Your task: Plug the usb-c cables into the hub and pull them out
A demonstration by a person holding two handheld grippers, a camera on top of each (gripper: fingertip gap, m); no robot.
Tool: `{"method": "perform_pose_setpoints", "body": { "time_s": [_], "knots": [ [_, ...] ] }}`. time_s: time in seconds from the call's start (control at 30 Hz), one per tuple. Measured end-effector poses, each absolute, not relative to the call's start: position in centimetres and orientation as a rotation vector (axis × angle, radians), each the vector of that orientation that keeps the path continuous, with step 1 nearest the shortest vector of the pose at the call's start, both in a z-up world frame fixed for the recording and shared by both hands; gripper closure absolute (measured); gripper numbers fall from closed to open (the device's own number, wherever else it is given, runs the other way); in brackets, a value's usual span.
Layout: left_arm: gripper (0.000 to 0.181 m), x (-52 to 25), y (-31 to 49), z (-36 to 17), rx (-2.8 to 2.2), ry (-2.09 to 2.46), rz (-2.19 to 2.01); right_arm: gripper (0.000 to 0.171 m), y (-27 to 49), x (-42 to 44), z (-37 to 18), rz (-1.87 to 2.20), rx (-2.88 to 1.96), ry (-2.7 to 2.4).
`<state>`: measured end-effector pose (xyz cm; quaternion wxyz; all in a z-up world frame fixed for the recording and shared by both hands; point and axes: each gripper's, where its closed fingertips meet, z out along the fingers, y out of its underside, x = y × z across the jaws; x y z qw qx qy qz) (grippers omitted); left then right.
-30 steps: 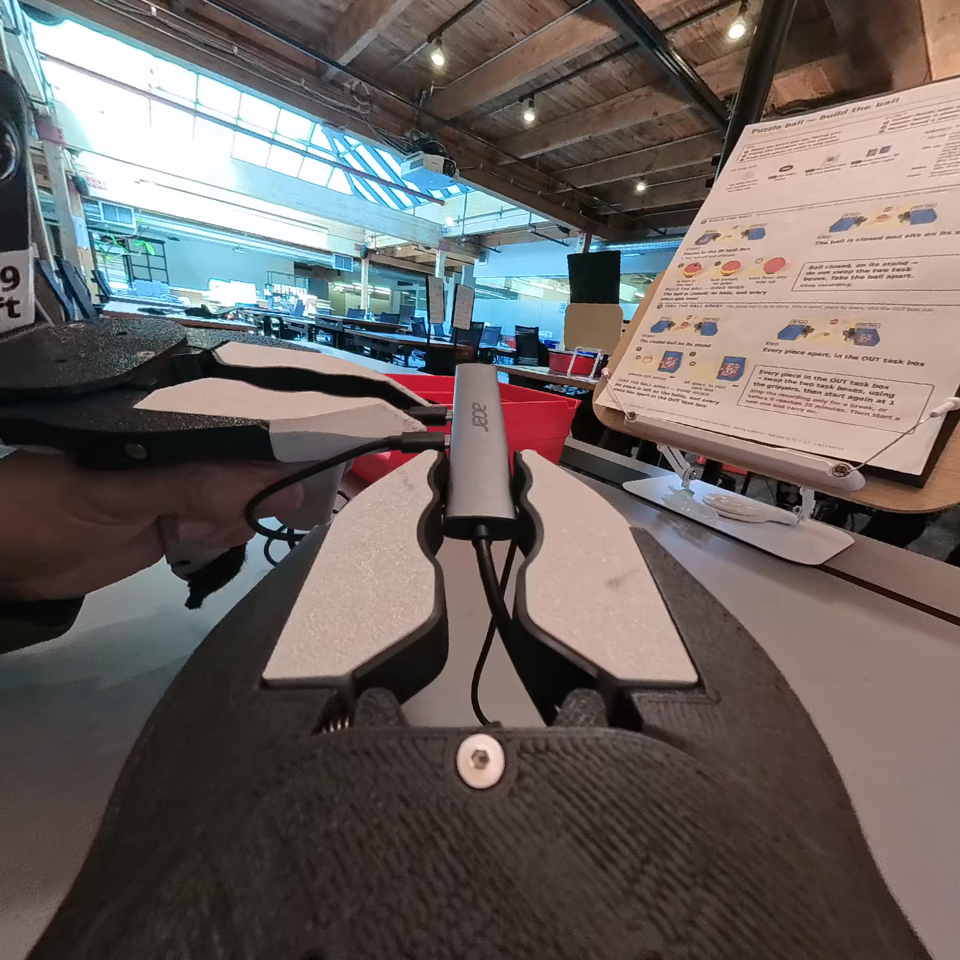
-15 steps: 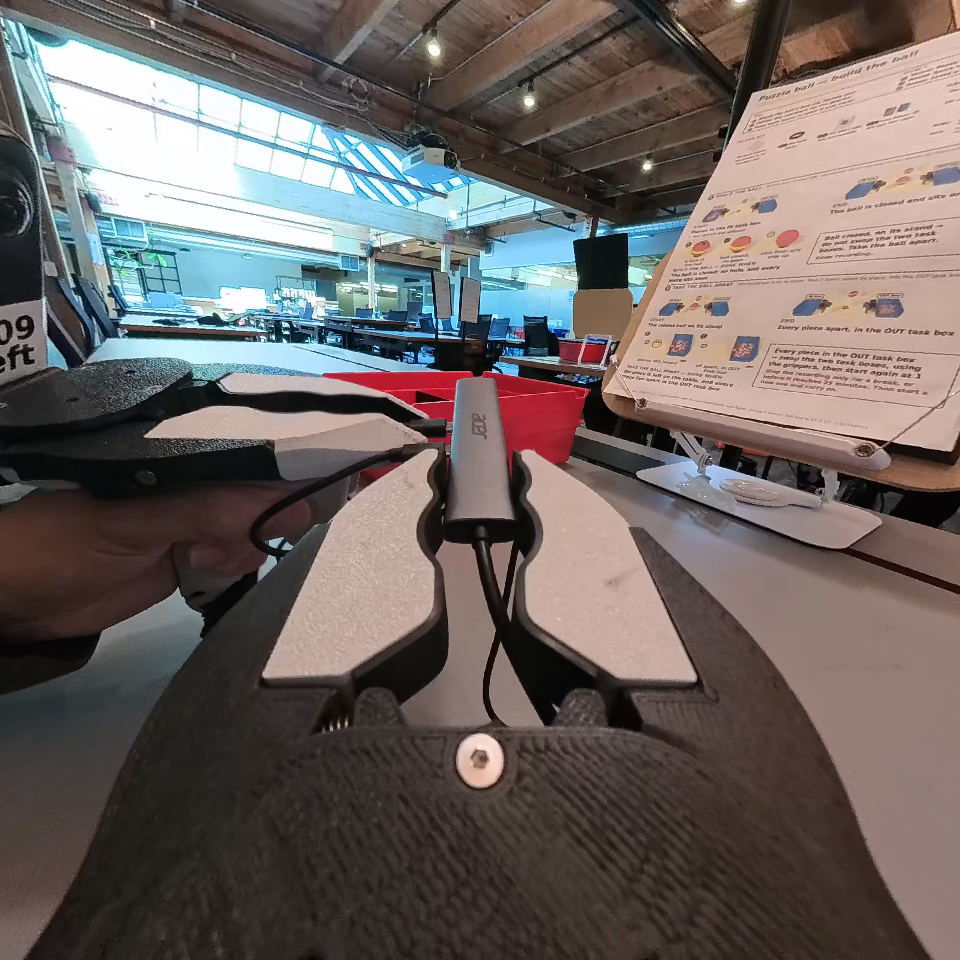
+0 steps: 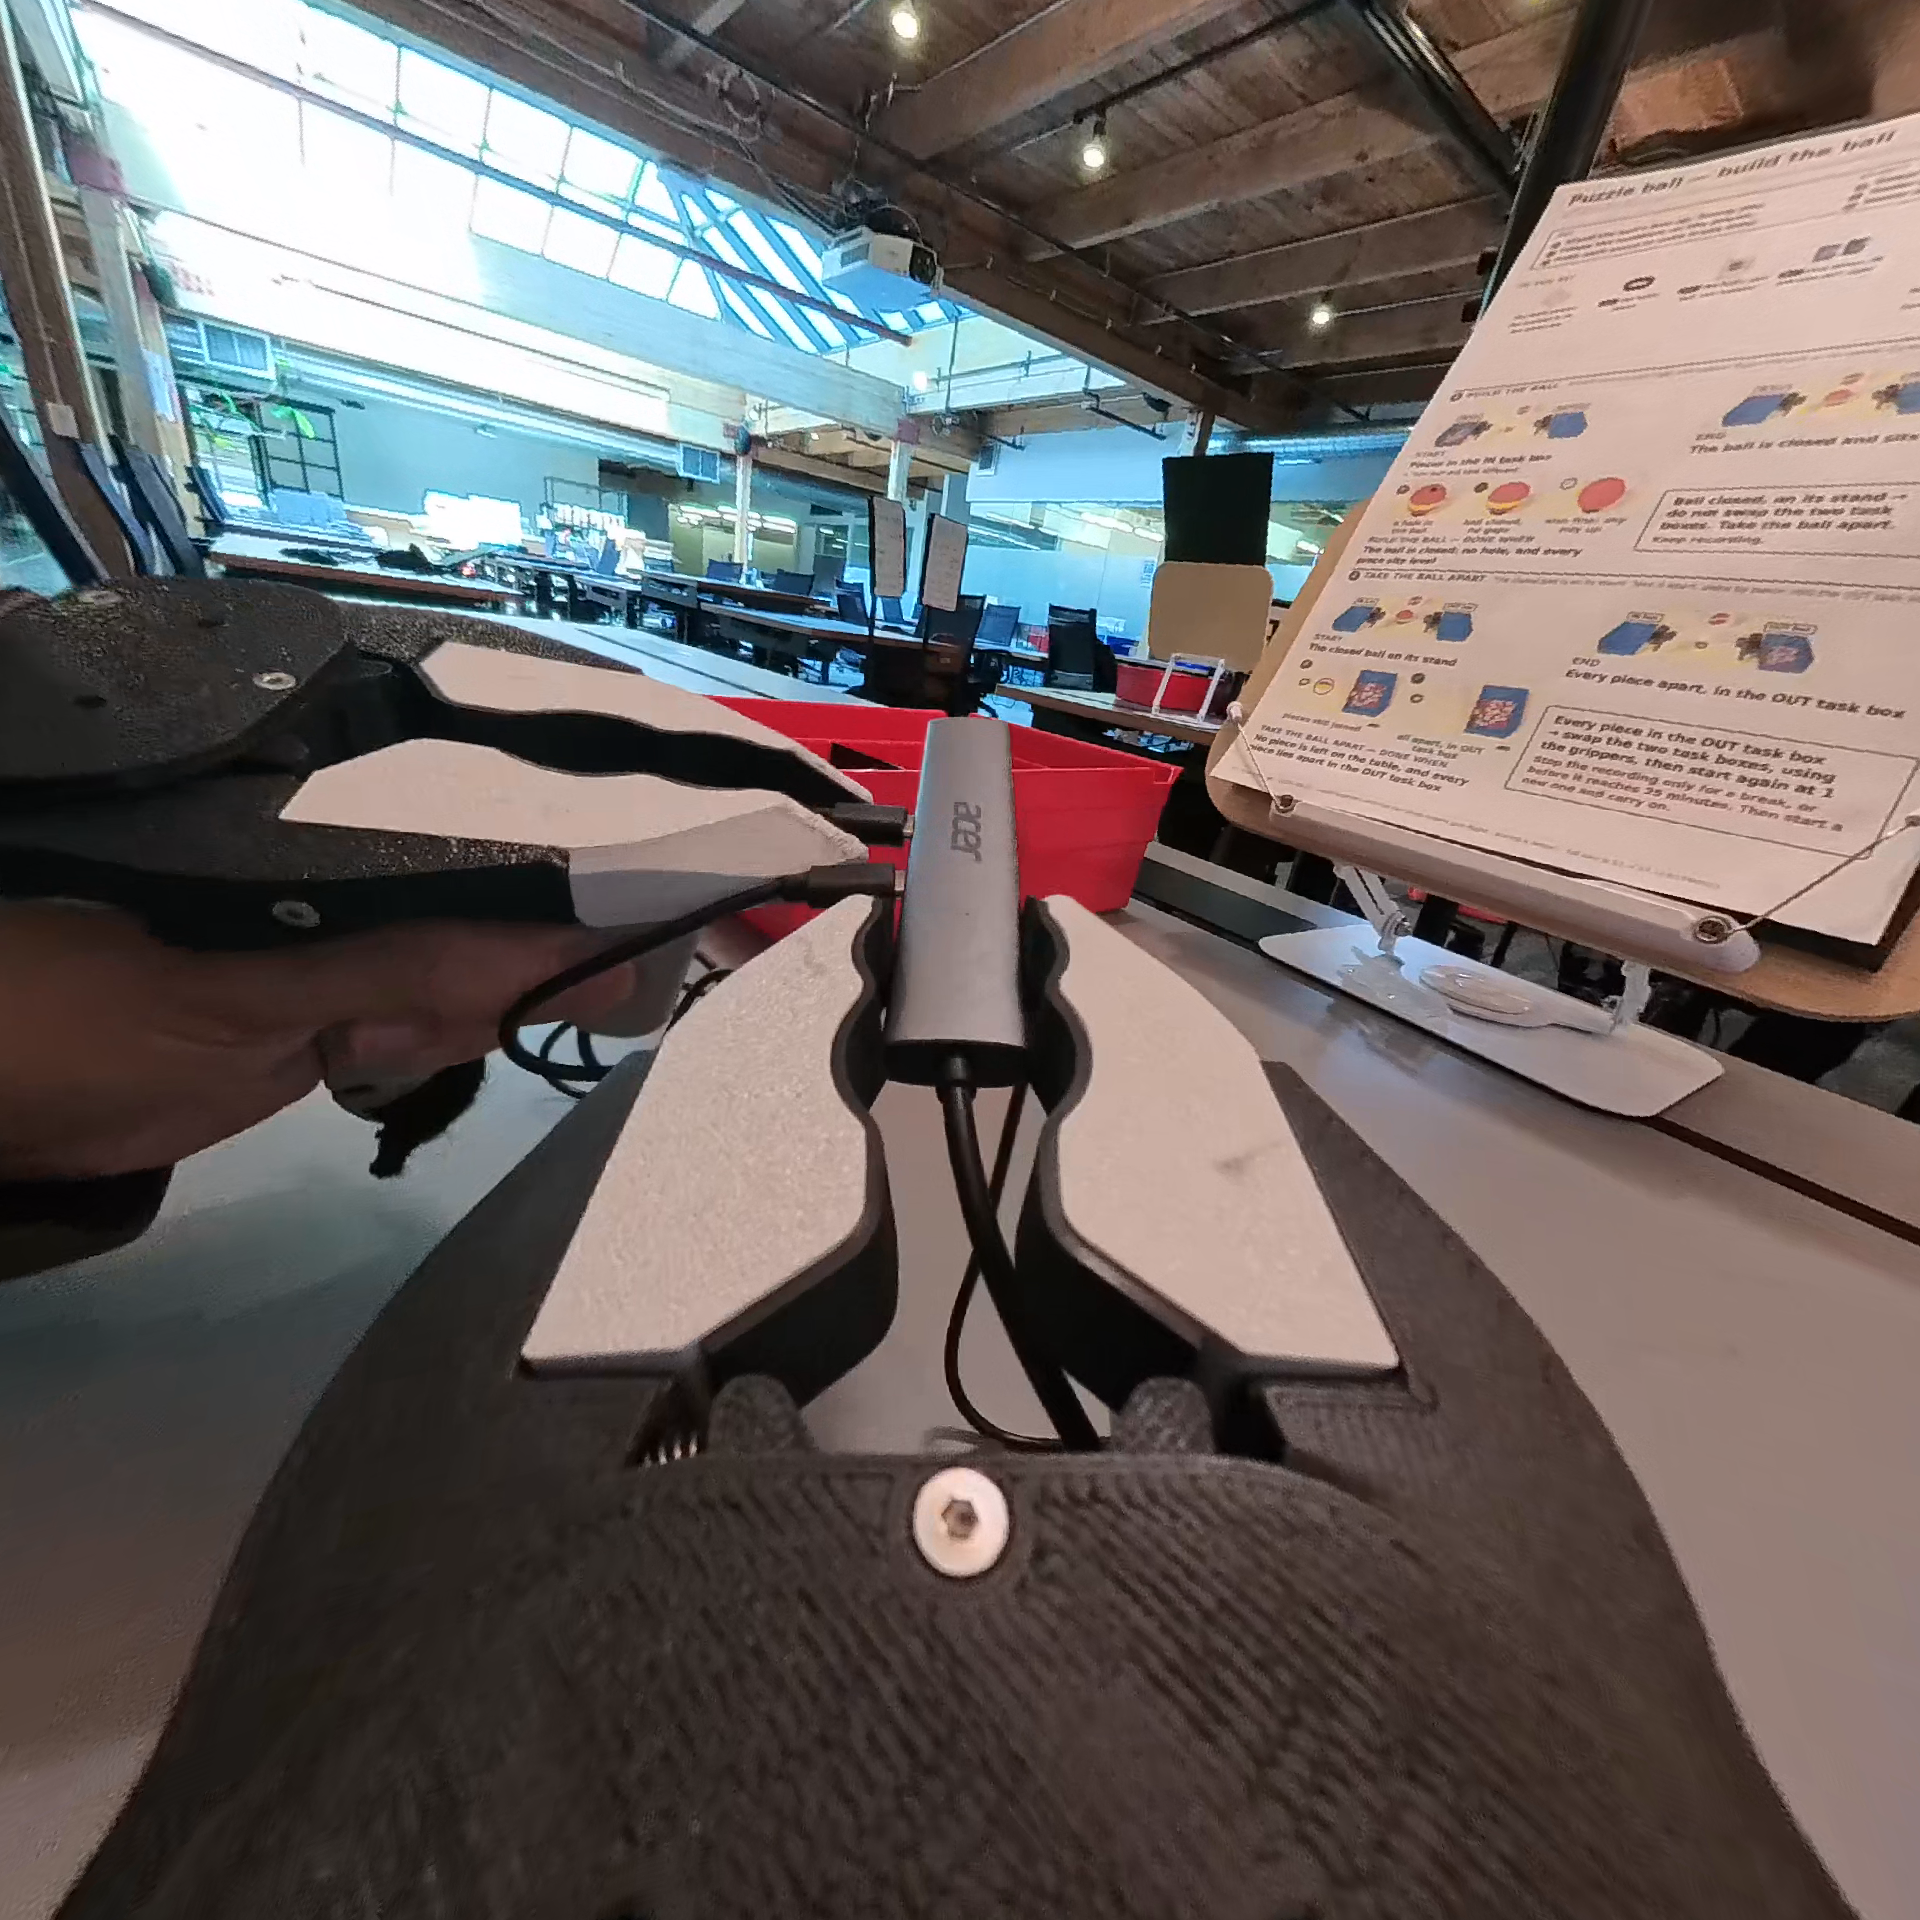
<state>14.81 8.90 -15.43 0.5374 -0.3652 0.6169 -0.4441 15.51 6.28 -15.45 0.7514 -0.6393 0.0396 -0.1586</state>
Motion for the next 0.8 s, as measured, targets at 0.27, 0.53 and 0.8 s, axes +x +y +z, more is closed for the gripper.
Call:
{"method": "perform_pose_setpoints", "body": {
  "time_s": [0.27, 0.53, 0.8],
  "knots": [
    [0.171, 14.6, 8.6, -15.2, -0.741, 1.478, -1.161, 0.147, 6.1, 15.1, -14.9, -0.470, -1.355, 0.009],
    [0.171, 14.4, 8.4, -14.9, -0.726, 1.476, -1.217, 0.147, 5.6, 15.2, -14.2, -0.648, -1.331, -0.020],
    [0.173, 14.6, 9.0, -16.0, -0.774, 1.545, -1.035, 0.147, 6.0, 15.3, -15.1, -0.616, -1.381, -0.012]
  ]
}}
